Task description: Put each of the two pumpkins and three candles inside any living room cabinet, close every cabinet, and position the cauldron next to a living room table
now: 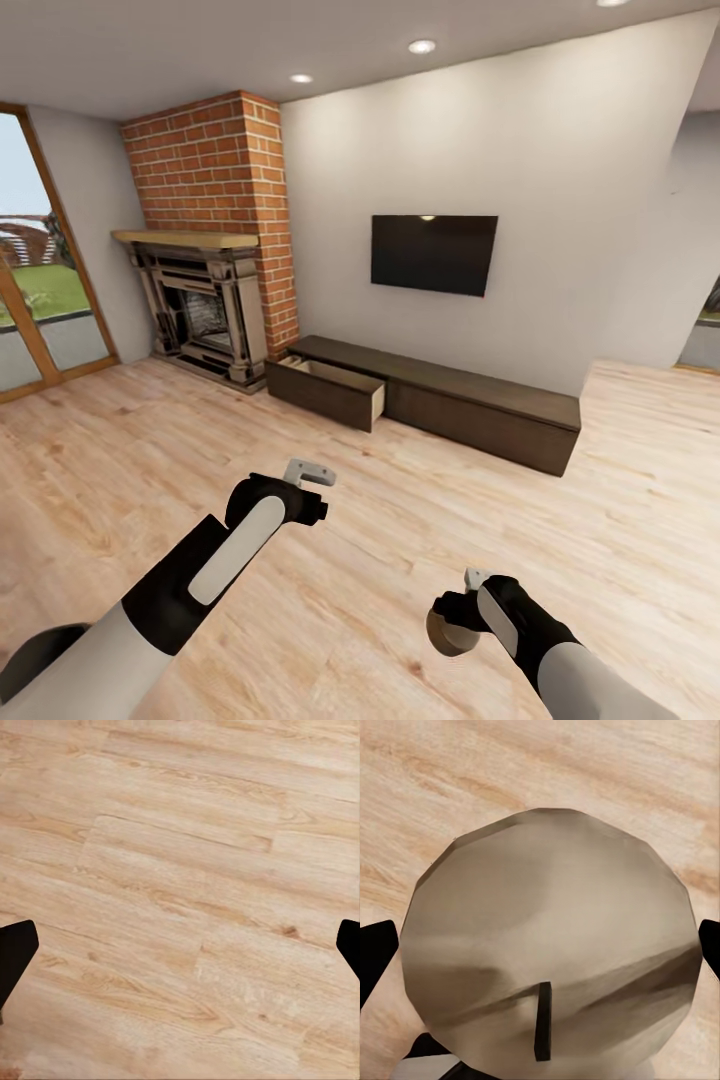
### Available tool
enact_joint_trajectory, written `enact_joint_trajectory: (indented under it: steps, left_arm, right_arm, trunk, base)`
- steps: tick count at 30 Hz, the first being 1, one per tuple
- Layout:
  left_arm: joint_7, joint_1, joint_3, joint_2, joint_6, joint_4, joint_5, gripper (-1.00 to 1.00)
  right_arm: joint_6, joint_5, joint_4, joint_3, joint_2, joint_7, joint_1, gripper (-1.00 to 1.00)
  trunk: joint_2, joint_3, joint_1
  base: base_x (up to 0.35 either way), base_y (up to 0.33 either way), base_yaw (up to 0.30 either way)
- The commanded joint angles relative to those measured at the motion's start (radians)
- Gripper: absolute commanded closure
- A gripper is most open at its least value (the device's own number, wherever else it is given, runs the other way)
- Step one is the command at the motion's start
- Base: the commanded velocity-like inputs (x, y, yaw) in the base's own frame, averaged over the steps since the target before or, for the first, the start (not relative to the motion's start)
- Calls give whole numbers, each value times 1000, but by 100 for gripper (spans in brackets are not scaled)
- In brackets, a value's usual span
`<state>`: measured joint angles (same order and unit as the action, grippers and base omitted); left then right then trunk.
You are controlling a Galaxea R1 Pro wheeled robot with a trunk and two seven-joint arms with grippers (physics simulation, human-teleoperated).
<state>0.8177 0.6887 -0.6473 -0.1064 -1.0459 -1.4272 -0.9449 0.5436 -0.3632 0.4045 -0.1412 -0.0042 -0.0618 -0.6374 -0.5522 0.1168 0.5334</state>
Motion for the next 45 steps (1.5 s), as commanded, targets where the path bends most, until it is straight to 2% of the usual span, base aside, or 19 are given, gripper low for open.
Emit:
enact_joint_trajectory:
  steps: [1,45]
  left_arm:
    - [10,2,-3,-1,-1,-1,-9,-100]
    - [11,2,-3,0,-1,1,-9,-100]
  right_arm:
    - [4,-10,2,-4,0,-7,-1,100]
    - [3,-10,2,-4,1,-6,-1,100]
  trunk:
    - [-2,2,1]
    - [-2,-1,1]
  base:
    - [310,-86,0]
    - [310,-86,74]
